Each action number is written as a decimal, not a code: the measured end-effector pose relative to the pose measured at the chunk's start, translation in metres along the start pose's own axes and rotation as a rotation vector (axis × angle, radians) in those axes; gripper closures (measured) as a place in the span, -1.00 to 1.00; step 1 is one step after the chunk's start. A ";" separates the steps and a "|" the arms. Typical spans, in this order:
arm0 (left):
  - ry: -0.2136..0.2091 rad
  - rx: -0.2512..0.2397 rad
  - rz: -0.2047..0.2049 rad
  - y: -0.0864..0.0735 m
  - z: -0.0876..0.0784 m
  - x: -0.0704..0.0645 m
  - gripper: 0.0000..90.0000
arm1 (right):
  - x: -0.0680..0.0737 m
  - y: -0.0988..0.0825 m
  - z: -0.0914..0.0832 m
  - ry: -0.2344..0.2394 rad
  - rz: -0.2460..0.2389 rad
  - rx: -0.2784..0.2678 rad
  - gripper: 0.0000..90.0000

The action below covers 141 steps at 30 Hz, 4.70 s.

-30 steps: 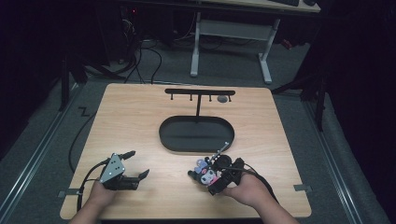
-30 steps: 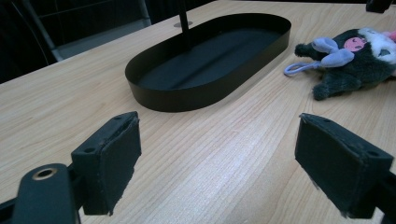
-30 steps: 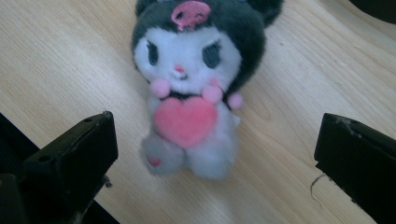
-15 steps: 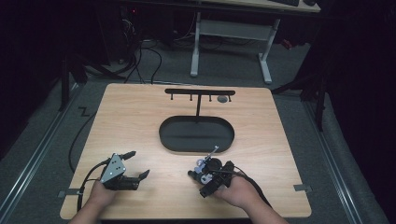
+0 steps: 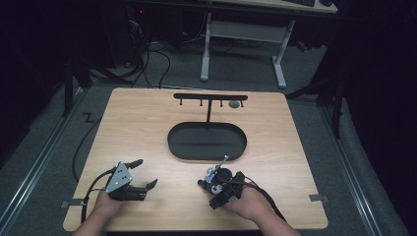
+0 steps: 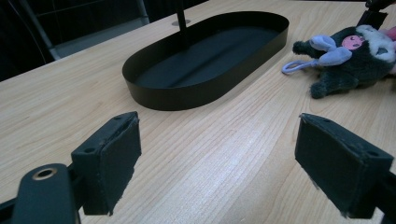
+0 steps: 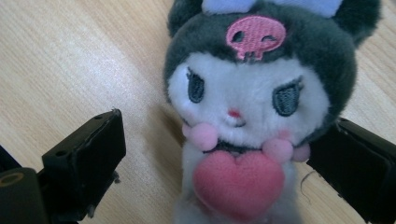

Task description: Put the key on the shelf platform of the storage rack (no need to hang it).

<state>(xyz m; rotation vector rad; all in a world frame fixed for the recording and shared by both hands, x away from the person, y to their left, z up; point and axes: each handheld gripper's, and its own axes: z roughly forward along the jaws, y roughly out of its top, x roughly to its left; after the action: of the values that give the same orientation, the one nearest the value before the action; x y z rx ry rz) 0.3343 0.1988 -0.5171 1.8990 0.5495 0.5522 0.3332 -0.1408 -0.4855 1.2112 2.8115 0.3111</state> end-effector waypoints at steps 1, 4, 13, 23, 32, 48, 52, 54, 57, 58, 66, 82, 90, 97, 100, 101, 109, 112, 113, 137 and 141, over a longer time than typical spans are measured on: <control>0.000 -0.003 0.000 0.000 0.000 0.000 -0.66 | 0.000 0.000 0.000 -0.001 -0.003 0.000 -0.89; 0.006 -0.001 -0.006 0.000 0.001 0.001 -0.66 | 0.000 0.000 0.001 0.002 0.006 0.009 -0.88; 0.003 -0.005 0.000 0.000 0.000 0.000 -0.66 | -0.001 -0.001 -0.003 -0.014 0.014 -0.023 -0.62; 0.002 -0.007 0.002 0.000 0.000 0.000 -0.66 | -0.001 -0.005 -0.005 -0.001 0.016 -0.035 -0.33; 0.004 -0.007 -0.002 0.000 0.000 0.001 -0.66 | 0.000 -0.005 -0.006 0.004 0.033 -0.023 -0.01; 0.008 -0.016 -0.006 0.001 -0.001 0.002 -0.66 | -0.011 -0.003 -0.032 -0.012 0.074 -0.071 0.03; 0.008 -0.017 -0.007 0.001 -0.001 0.003 -0.66 | -0.019 0.000 -0.040 -0.024 0.085 -0.093 0.03; 0.009 -0.017 -0.007 0.001 -0.001 0.003 -0.66 | -0.020 0.001 -0.041 -0.023 0.100 -0.099 0.03; 0.008 -0.019 -0.007 0.001 -0.001 0.003 -0.66 | -0.027 0.006 -0.049 -0.020 0.132 -0.115 0.04; 0.007 -0.019 -0.007 0.001 -0.001 0.003 -0.66 | -0.029 0.008 -0.051 -0.021 0.118 -0.122 0.04; 0.007 -0.024 -0.006 0.002 -0.002 0.004 -0.66 | -0.046 0.020 -0.062 -0.051 0.149 -0.156 0.04; 0.001 -0.022 -0.010 0.001 -0.003 0.004 -0.66 | -0.078 0.041 -0.055 -0.073 0.219 -0.169 0.04; -0.002 -0.018 -0.007 0.001 -0.003 0.003 -0.66 | -0.090 0.056 -0.048 -0.073 0.233 -0.185 0.04; -0.005 -0.013 -0.007 0.000 -0.003 0.003 -0.66 | -0.099 0.071 -0.042 -0.066 0.240 -0.194 0.04; -0.004 -0.016 -0.008 0.000 -0.003 0.003 -0.66 | -0.102 0.077 -0.038 -0.054 0.259 -0.197 0.04; -0.003 -0.014 -0.009 0.000 -0.003 0.003 -0.66 | -0.103 0.078 -0.037 -0.050 0.253 -0.200 0.04; -0.007 -0.013 -0.012 -0.001 -0.003 0.003 -0.66 | -0.106 0.090 -0.029 -0.058 0.255 -0.198 0.04; -0.007 -0.014 -0.010 -0.001 -0.003 0.003 -0.66 | -0.107 0.095 -0.030 -0.061 0.260 -0.208 0.04; -0.006 -0.013 -0.011 -0.001 -0.003 0.003 -0.66 | -0.106 0.097 -0.030 -0.063 0.274 -0.204 0.04; -0.007 -0.016 -0.015 -0.001 -0.005 0.004 -0.66 | -0.114 0.099 0.002 -0.086 0.264 -0.134 -0.01; -0.007 -0.018 -0.013 -0.001 -0.004 0.004 -0.66 | -0.118 0.091 0.006 -0.078 0.288 -0.109 -0.02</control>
<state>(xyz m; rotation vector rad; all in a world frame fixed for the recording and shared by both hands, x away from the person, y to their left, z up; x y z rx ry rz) 0.3348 0.2042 -0.5161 1.8783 0.5501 0.5404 0.4797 -0.1646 -0.4753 1.5655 2.5163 0.4167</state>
